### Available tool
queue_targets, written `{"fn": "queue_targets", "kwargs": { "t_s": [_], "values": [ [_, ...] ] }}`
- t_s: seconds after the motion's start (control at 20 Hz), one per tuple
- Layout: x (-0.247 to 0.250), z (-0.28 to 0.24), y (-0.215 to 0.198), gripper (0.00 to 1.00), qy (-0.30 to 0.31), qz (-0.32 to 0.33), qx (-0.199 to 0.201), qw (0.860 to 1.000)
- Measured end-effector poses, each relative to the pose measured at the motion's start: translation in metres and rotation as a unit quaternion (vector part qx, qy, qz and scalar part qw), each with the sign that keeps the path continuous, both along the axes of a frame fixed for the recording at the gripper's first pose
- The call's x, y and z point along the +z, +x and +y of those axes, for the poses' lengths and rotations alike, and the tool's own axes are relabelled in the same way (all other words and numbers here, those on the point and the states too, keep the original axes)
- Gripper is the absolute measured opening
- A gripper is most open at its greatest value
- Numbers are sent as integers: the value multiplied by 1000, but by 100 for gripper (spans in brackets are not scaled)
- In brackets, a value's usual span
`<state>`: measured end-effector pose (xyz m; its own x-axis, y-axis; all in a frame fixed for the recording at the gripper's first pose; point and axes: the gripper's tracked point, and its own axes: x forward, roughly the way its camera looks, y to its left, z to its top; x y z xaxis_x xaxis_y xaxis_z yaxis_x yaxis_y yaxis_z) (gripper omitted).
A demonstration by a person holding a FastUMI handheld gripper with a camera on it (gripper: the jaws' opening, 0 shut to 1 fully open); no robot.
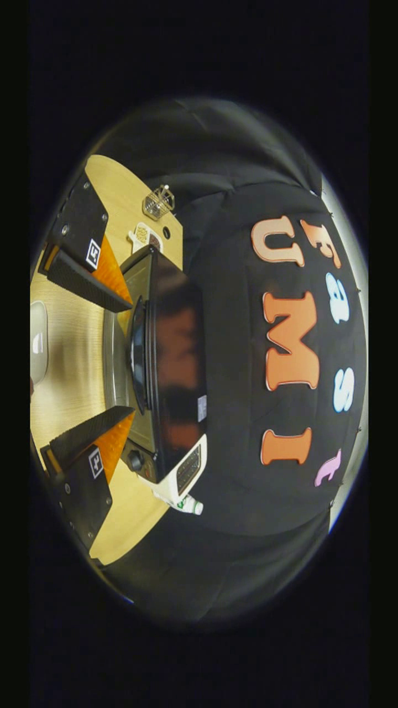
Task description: Open the toaster oven, put the food inside, and close the toaster oven door.
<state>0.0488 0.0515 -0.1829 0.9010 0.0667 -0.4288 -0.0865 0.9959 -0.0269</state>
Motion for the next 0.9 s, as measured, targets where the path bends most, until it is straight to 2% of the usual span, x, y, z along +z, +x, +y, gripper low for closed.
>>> {"fn": "queue_targets", "kwargs": {
  "t_s": [0.2, 0.45, 0.6, 0.9],
  "values": [
    [64, -10, -2, 100, 1, -54, -3, 999],
    [142, -37, -20, 100, 1, -116, -32, 993],
    [172, -54, -38, 100, -13, -145, -54, 988],
    [210, -83, -74, 100, 0, -180, -99, 979]
  ]
}}
